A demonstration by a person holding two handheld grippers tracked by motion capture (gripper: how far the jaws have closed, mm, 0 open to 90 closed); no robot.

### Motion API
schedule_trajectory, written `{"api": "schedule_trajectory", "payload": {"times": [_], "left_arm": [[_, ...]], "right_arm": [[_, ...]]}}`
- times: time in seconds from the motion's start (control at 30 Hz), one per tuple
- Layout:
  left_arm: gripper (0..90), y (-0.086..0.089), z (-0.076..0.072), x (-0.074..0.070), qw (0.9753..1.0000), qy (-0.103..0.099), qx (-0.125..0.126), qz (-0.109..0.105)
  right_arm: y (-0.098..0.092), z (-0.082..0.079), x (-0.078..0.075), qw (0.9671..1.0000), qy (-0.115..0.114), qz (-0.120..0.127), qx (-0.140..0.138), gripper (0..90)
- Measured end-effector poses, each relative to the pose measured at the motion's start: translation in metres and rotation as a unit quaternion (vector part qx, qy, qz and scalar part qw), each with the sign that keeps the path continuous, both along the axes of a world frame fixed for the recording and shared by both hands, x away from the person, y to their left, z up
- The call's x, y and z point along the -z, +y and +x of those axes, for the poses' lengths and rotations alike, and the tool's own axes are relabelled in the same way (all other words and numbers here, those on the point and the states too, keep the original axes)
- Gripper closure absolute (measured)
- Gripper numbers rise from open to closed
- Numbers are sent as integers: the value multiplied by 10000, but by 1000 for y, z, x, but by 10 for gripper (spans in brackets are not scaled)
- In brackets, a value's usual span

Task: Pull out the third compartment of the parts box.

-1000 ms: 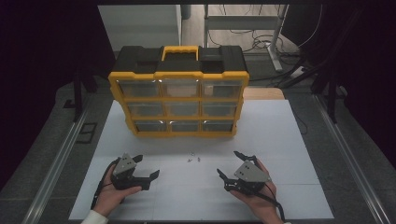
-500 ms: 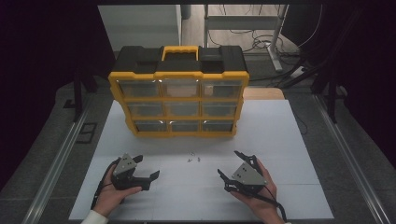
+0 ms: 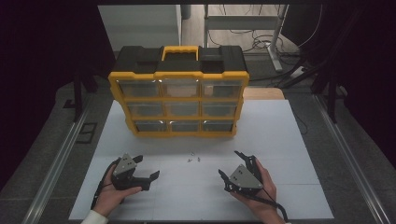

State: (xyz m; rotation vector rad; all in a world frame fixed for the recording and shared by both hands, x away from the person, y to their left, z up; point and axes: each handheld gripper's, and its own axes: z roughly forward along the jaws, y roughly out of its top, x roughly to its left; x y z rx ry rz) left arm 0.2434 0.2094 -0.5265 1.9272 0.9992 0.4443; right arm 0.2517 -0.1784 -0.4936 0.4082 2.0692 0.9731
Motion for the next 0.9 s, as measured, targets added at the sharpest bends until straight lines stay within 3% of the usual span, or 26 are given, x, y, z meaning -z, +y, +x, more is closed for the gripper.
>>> {"api": "schedule_trajectory", "payload": {"times": [0.33,0.5,0.9], "left_arm": [[107,-1,0,0,10000,9,20,33],[107,-1,0,1,10000,15,28,25],[107,-1,0,1,10000,16,26,39]], "right_arm": [[1,-1,0,9996,-181,-213,20,195],[2,-2,0,9981,-424,-440,-19,193],[7,-5,-3,9909,-939,-963,-28,193]]}}
